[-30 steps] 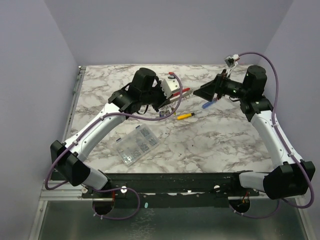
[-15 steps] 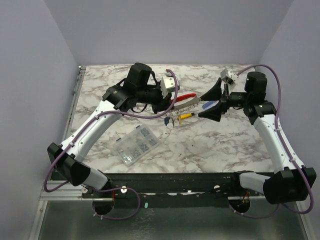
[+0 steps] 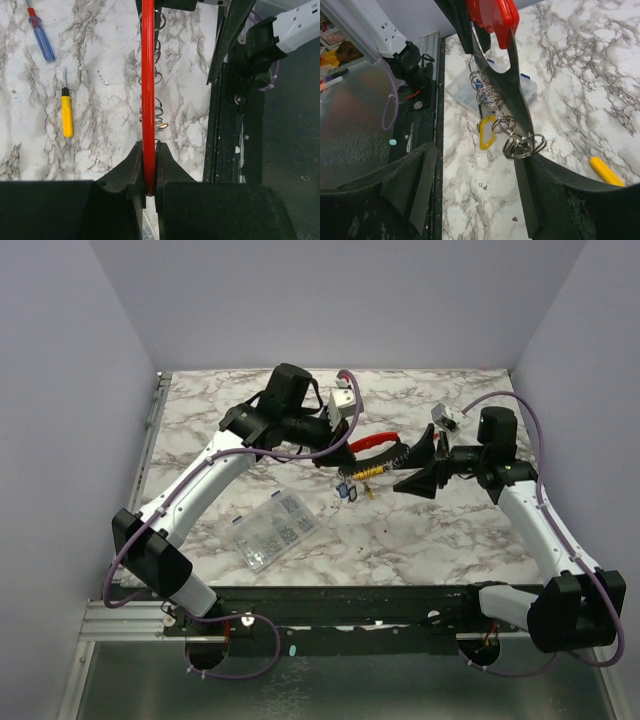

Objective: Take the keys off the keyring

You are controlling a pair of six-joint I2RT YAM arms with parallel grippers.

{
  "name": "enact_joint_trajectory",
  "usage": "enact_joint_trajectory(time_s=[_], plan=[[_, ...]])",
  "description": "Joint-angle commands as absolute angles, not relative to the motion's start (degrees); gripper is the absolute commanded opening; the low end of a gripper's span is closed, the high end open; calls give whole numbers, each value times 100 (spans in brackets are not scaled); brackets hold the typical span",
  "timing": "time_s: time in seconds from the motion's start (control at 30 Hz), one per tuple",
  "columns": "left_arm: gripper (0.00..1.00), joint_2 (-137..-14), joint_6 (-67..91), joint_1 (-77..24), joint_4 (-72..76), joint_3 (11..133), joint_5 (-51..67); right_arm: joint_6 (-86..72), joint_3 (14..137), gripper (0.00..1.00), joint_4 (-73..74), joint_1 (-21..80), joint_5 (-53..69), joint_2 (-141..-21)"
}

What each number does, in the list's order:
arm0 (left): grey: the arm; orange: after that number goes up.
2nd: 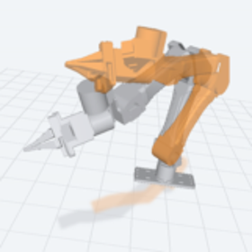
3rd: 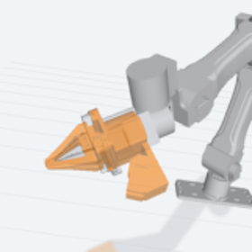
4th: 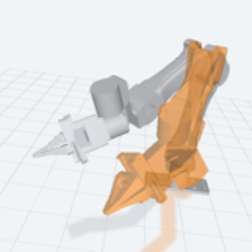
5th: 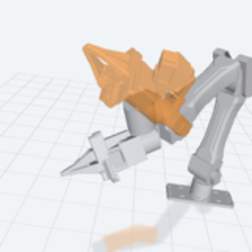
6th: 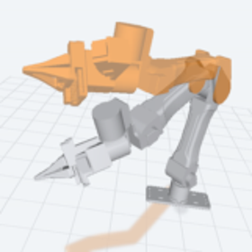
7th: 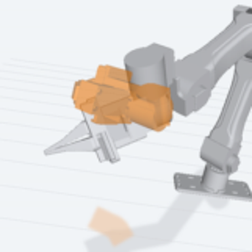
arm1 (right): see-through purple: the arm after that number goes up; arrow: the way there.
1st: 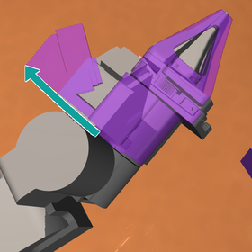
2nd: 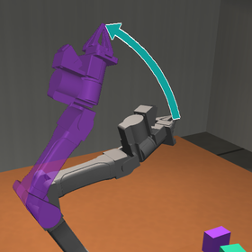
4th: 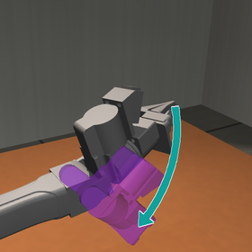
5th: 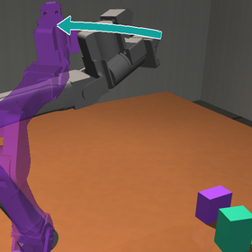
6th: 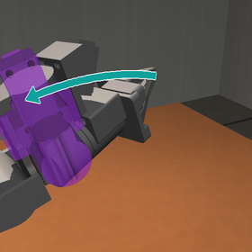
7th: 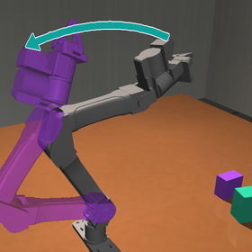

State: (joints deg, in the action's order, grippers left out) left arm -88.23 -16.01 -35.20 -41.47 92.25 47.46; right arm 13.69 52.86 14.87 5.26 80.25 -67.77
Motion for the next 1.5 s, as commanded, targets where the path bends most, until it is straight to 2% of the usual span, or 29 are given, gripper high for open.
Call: enact_joint_trajectory(time_s=[0.0,0.13,0.23,0.43,0.6,0.63,1.0,1.2,1.47], plan=[[0,-8950,-610,-3449,-3520,9212,4583,1596,5334,71,1756,562,7490,-6599],[0,-9043,194,-3349,-3032,9128,4496,1108,4794,70,1196,562,7101,-6451],[0,-9048,560,-3332,-2834,9202,4386,550,4295,66,375,562,7017,-6421],[0,-9036,975,-3331,-2537,9240,4597,-945,3751,67,-2307,681,7152,-6654],[0,-8950,1228,-3318,-2299,9135,4776,-2790,3153,69,-5912,802,6920,-6903],[0,-8937,1296,-3310,-2232,9095,4818,-2933,3110,68,-6262,886,6876,-6951],[0,-8777,1827,-3225,-1612,8727,5177,-2162,2734,68,-6646,1323,5957,-7212],[0,-8769,1913,-3221,-1457,8610,5379,-1945,2681,62,-6885,1346,5774,-7323],[0,-8765,1988,-3217,-1355,8569,5448,-1742,2682,47,-6907,1436,5738,-7425]])
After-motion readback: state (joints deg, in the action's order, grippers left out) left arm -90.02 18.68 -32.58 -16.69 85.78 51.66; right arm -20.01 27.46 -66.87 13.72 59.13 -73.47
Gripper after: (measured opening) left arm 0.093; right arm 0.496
